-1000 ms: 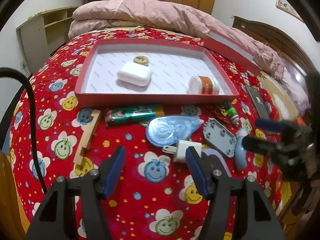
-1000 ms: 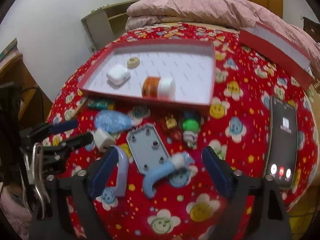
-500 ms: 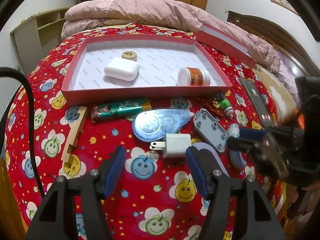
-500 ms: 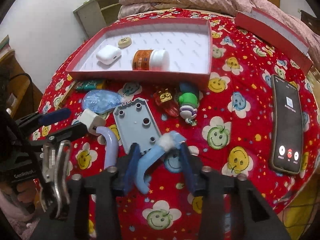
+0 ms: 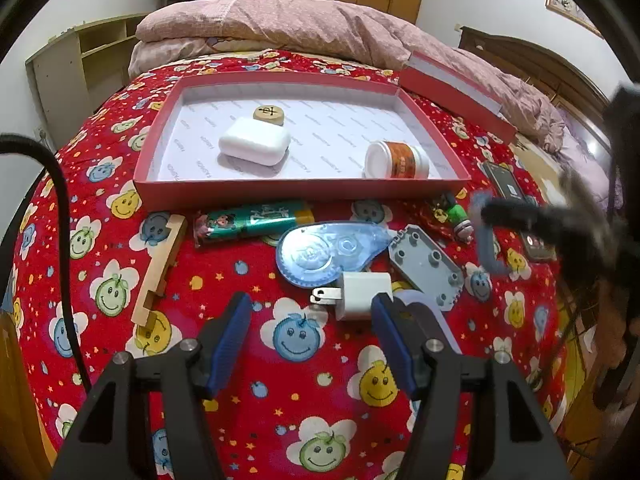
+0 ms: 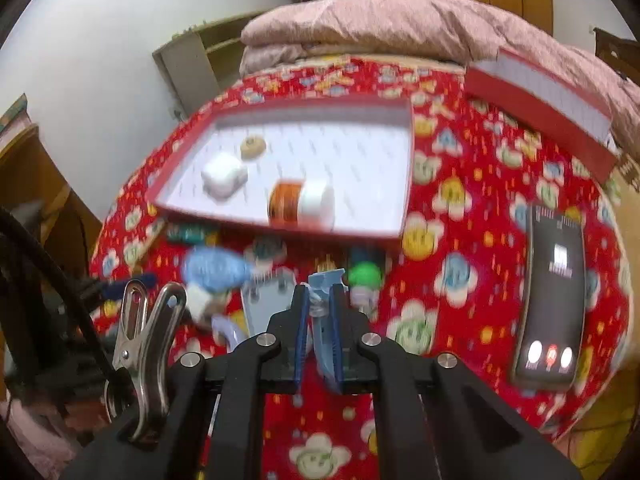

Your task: Organize rigid objects

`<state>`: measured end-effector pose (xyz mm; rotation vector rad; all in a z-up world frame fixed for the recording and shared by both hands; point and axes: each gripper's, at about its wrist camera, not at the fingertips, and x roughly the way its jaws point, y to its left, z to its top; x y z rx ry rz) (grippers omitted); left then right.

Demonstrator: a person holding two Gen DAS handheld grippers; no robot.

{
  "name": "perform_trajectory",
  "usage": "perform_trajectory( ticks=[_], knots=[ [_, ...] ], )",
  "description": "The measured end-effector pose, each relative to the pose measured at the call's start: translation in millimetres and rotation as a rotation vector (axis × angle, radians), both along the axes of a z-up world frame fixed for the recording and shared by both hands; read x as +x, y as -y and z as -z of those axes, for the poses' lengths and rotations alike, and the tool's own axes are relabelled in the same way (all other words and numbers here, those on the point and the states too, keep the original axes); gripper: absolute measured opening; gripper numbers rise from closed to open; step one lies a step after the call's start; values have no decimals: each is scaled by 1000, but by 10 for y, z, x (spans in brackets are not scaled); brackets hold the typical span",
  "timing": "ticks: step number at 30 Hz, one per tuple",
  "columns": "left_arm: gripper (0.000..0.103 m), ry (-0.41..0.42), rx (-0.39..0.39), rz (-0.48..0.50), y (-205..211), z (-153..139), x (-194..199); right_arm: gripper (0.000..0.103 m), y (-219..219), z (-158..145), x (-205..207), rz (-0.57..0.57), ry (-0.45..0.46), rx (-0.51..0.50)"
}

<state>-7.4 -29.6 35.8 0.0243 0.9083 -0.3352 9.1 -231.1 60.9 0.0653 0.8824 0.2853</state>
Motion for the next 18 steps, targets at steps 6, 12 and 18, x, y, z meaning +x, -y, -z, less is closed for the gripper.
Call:
perform_trajectory(
  ticks=[6, 12, 18],
  knots=[
    [65, 3, 0, -11, -36, -11, 12, 11, -48, -177, 287, -2, 43, 15],
    [66, 9, -9, -30, -111, -36, 28, 11, -68, -252, 683, 23, 60, 11],
    [66, 13, -8, -55, -207, -51, 44, 12, -104, -181, 1084, 40, 46, -20]
  ],
)
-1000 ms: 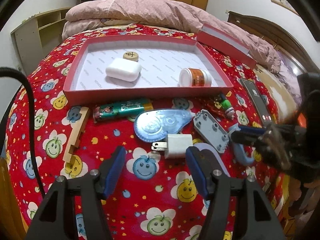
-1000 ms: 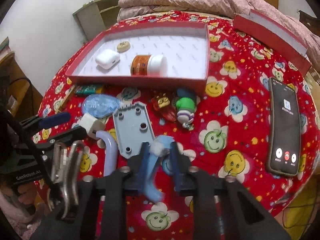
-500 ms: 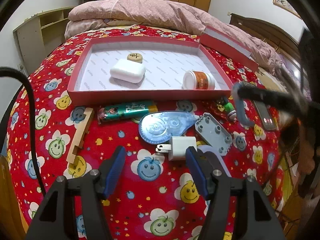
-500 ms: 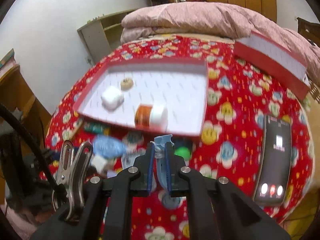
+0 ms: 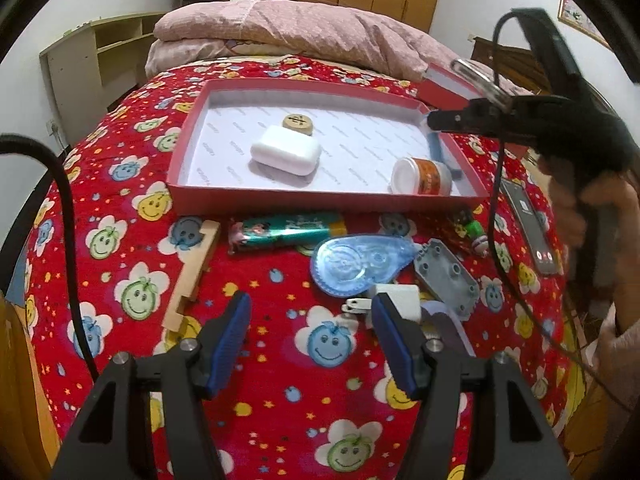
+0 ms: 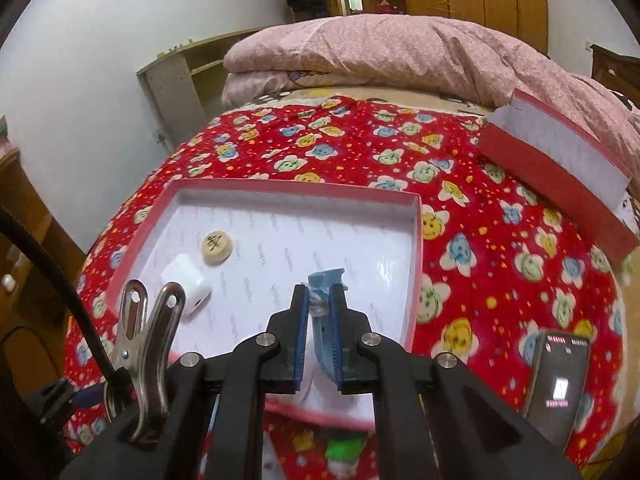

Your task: Organize rigid objects

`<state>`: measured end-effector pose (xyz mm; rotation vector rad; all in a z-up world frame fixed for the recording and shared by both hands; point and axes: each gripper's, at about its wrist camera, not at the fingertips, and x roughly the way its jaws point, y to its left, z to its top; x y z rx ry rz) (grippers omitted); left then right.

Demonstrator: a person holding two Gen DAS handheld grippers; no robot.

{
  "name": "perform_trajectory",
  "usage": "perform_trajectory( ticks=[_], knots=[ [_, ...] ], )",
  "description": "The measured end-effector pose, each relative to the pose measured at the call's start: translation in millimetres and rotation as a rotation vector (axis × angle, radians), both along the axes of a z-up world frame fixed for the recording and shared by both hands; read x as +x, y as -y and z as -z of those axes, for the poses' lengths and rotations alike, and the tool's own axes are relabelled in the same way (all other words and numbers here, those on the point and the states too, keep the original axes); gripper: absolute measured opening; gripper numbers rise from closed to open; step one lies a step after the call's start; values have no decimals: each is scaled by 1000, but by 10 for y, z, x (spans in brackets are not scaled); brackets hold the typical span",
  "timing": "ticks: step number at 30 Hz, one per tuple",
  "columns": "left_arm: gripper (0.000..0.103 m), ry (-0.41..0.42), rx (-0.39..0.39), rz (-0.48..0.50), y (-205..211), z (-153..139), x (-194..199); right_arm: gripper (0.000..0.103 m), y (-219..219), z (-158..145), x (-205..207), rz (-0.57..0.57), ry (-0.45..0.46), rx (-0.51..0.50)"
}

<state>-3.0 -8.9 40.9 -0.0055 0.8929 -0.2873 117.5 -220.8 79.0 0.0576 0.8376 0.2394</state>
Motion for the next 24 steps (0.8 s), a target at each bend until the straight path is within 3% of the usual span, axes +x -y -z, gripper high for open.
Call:
perform_trajectory(
  ticks=[1, 3, 4, 17, 24],
  knots=[
    [65, 0, 1, -6, -18, -2, 3, 15, 6, 16, 42, 2, -5, 13],
    [66, -1, 0, -19, -67, -4, 19, 33, 21, 30, 84, 7, -14, 28],
    [66, -1, -1, -26, -96, -5, 26, 35, 25, 31, 86, 13, -12, 33],
    [66, 7, 9, -99, -415, -18, -4, 47, -40, -37, -377, -17, 20, 42],
    [66, -2, 11, -164, -685, 33, -27, 48, -70, 32, -746, -32, 10, 49]
  ],
)
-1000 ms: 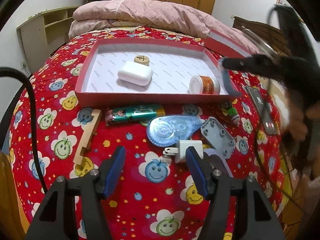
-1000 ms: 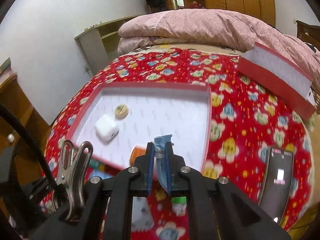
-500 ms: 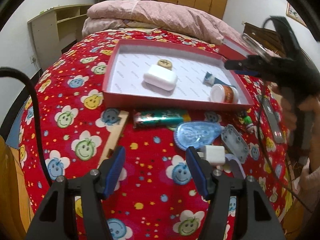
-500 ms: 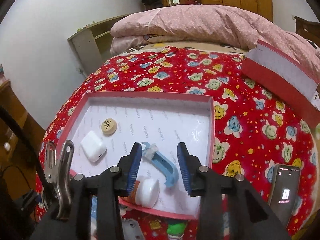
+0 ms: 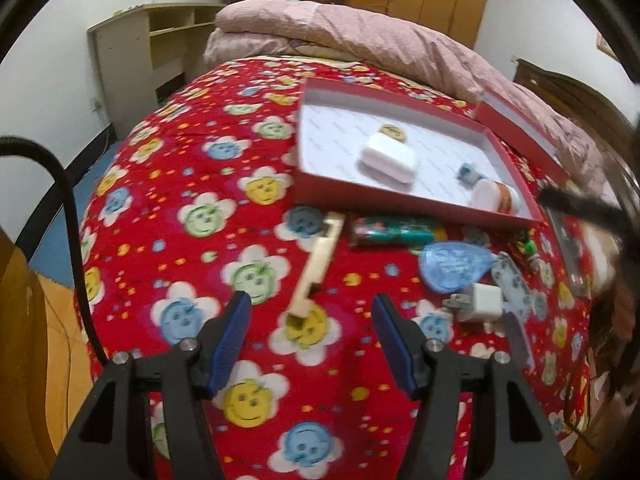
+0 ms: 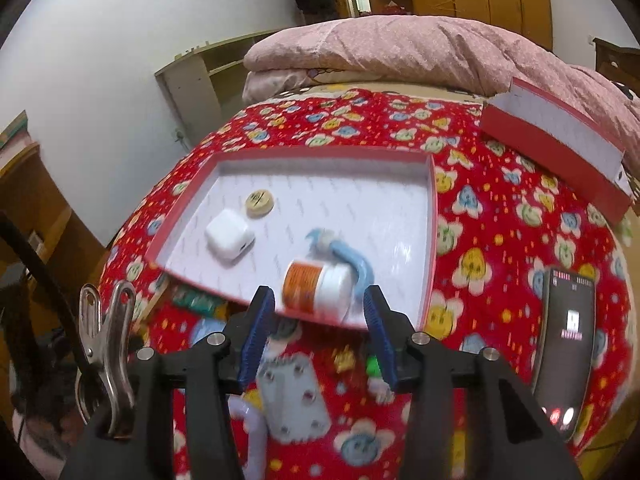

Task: Organize rigid objects
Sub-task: 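Grasp the light wooden bracket with the left tool while the right tool grasps the lavender handle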

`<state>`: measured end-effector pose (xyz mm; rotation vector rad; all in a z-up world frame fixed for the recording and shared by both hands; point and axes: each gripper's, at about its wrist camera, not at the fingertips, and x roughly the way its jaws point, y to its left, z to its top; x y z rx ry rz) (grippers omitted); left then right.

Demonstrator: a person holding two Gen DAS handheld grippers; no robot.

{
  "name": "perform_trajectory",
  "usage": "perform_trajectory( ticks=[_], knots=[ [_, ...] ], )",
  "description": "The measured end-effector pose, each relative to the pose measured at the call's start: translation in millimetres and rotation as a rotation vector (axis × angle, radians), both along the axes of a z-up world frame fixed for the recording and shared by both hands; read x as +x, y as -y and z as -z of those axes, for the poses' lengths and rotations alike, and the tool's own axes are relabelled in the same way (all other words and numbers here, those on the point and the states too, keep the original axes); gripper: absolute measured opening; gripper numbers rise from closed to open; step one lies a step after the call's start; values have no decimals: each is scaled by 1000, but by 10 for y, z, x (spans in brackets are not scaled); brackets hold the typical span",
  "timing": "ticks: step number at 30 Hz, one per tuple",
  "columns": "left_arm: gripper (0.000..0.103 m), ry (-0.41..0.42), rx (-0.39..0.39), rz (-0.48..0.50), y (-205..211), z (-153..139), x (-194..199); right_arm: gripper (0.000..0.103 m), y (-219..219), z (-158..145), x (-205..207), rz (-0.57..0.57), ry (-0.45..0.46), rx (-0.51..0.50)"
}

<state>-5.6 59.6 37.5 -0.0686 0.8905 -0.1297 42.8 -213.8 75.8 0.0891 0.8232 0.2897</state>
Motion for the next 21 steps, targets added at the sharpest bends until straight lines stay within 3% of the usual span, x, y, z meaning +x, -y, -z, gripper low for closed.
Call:
perform_trajectory(
  ticks=[8, 15, 17, 21],
  knots=[
    [65, -20, -9, -45, -181, 70, -11, 48, -45, 186, -417, -30, -39, 18],
    [65, 2, 29, -2, 8, 85, -3, 48, -224, 411, -733, -97, -76, -20],
    [63, 11, 44, 15, 76, 92, 19, 48, -296, 489, -816, -116, -80, -41],
    [45, 16, 75, 37, 188, 132, 104, 48, -402, 603, -882, -133, -85, -69]
  ],
)
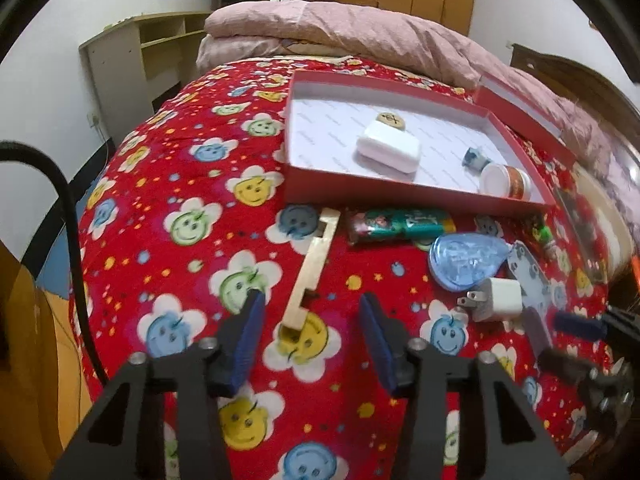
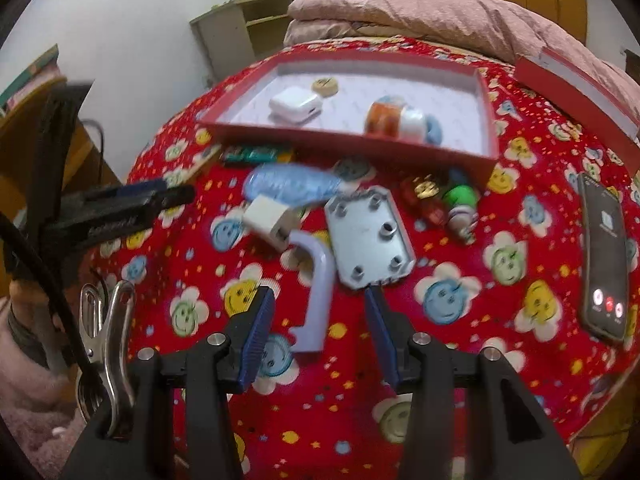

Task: Organize rigid objects
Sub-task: 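Grasp the light wooden bracket with the left tool while the right tool grasps the lavender handle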

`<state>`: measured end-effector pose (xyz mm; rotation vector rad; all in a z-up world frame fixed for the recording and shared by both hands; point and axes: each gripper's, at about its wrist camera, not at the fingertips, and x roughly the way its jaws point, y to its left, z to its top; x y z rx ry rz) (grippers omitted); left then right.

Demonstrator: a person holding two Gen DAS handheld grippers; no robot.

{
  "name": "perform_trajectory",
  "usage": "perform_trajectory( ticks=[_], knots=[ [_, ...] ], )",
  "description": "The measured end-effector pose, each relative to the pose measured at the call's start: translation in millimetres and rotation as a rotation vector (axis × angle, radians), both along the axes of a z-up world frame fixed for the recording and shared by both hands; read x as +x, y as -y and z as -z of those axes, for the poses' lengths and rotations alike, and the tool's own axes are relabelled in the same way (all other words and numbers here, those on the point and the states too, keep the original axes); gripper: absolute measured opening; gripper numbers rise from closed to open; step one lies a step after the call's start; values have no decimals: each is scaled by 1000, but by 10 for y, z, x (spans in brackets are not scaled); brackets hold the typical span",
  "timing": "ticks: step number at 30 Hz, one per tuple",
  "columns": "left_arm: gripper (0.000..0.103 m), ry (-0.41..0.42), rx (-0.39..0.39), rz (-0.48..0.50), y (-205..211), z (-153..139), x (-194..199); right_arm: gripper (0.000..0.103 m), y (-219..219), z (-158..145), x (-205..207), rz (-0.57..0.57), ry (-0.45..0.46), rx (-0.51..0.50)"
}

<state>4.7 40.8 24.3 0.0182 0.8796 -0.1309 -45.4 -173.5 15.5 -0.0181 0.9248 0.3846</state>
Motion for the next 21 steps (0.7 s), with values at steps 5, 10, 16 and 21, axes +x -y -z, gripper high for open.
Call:
perform_trajectory(
  ticks=[5, 10, 16, 21],
  knots=[
    [16, 13, 19, -4, 22, 33, 48, 37, -72, 115, 11, 16, -2, -32],
    [12, -6, -6, 49, 55, 42, -62, 17, -10, 116, 21, 53, 17, -64],
    [12, -42, -25, 131, 151, 67, -304, 16, 72, 104, -42, 48, 5, -45],
    [44, -46, 19, 143, 177, 73, -442, 23, 101, 112, -109, 22, -15, -42]
  ],
)
